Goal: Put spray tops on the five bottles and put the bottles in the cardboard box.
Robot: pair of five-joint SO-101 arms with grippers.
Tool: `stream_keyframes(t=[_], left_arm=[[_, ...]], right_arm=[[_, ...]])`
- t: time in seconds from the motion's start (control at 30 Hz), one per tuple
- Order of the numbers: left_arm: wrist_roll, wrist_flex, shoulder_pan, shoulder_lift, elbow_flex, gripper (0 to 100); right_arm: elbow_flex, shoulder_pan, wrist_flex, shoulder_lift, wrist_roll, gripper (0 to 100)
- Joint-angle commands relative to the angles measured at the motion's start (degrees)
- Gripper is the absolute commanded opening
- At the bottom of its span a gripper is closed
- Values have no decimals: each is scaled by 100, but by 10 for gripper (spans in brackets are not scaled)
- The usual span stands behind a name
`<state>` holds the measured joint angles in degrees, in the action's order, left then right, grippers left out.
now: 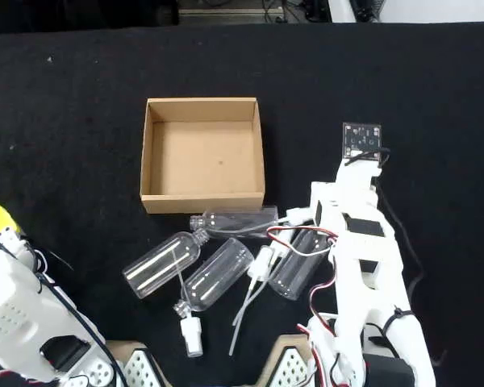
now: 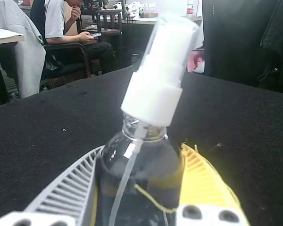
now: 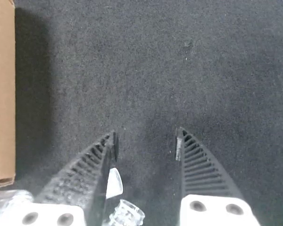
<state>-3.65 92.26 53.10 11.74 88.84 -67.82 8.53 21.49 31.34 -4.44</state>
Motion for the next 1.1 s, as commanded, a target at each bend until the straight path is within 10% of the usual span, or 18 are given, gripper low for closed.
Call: stream_keyframes(t=[0.0,0.47,1.07], left_arm=[[9,70,-75,-290,-66,33],[-35,633,-2563,-1741,-303,29],[1055,-3938,-4866,-1943,-3741,29]], right_arm=[[31,79,-158,259,9,173],[22,70,-158,242,9,173],[48,62,-158,242,9,173]])
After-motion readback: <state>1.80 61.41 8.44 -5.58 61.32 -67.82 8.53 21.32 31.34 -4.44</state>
